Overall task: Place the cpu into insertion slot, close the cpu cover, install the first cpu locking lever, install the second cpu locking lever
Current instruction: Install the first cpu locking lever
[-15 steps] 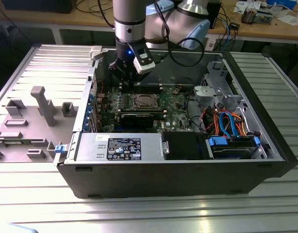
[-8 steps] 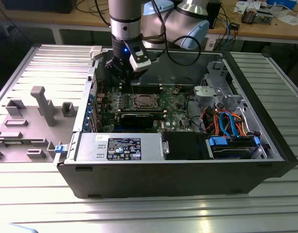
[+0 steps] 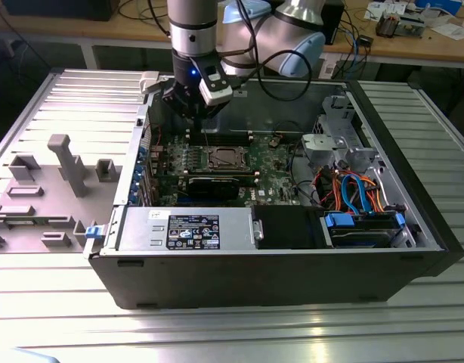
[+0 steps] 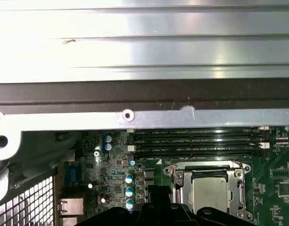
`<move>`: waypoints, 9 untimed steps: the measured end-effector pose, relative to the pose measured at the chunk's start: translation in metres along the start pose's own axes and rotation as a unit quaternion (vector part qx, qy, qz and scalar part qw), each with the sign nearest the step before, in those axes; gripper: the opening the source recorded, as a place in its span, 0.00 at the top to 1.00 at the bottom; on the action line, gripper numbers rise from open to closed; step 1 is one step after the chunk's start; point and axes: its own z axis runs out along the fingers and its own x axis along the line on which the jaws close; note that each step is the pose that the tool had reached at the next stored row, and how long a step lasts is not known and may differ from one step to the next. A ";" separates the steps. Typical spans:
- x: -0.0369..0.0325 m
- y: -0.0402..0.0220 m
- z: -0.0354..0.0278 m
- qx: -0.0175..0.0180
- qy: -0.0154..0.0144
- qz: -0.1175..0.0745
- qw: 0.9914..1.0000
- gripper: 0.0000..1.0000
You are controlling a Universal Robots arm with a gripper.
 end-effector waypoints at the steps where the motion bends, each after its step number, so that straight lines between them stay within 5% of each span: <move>1: 0.0001 0.0009 0.0000 0.000 0.000 -0.001 1.000 0.89; 9: 0.0003 0.0098 0.0003 -0.001 0.000 -0.014 1.000 0.89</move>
